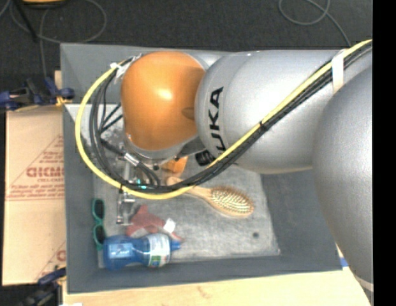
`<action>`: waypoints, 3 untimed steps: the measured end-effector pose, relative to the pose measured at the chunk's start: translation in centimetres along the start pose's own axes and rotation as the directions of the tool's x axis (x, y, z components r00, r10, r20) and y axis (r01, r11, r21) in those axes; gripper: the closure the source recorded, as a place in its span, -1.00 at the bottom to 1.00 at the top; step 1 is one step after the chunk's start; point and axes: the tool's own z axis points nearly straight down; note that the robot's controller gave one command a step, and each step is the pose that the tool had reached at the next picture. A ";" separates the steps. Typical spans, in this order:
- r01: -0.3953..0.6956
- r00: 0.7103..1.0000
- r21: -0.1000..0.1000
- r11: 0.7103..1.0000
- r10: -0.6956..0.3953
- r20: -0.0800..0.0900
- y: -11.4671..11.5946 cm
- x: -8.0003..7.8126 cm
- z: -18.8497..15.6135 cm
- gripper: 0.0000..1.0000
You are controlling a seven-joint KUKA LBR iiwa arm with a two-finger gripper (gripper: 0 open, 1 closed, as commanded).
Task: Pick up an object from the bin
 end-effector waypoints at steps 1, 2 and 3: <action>-0.005 1.000 -0.002 1.000 0.005 0.008 -0.1 -0.2 -0.5 -1.00; 0.121 0.993 0.001 0.993 -0.121 0.011 -1.1 1.0 3.3 -1.00; 0.075 0.997 -0.001 0.997 -0.075 0.007 -2.1 4.2 5.9 -1.00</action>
Offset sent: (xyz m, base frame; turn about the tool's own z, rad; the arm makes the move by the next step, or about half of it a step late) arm -0.0361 -0.0271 -0.1060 -0.3536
